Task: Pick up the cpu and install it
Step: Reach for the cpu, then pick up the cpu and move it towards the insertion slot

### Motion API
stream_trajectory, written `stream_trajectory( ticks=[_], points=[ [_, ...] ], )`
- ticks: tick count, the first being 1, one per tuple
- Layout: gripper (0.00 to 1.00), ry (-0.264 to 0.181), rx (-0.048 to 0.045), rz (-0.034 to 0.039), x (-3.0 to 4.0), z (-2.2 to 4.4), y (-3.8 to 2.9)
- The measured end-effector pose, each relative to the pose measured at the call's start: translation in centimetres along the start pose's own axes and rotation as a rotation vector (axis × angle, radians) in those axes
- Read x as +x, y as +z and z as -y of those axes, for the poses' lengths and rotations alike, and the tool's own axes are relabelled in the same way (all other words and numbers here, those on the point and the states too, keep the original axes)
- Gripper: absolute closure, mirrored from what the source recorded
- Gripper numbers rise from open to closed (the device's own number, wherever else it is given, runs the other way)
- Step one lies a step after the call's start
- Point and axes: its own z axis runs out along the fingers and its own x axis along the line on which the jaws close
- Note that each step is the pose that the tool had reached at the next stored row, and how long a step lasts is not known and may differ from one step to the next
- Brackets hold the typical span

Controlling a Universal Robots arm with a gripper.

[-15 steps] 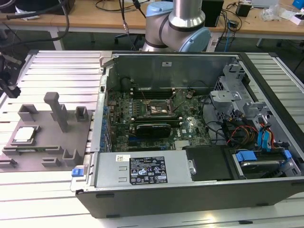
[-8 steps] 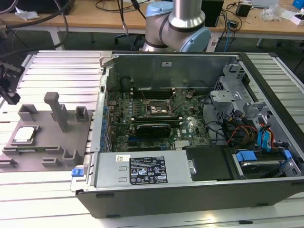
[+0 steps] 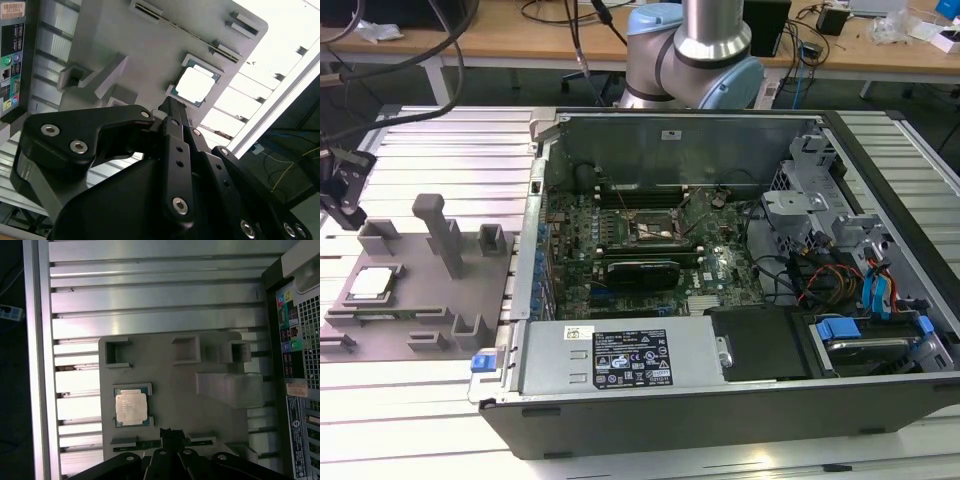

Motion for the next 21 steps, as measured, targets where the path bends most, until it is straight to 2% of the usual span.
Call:
stream_trajectory(
  ticks=[17,19,21],
  points=[
    [0.89,0.000,0.0000,0.0000,0.14,0.01,0.15],
    [0.89,0.000,0.0000,0.0000,0.32,0.03,0.15],
    [0.89,0.000,0.0000,0.0005,1.22,0.07,0.12]
  ],
)
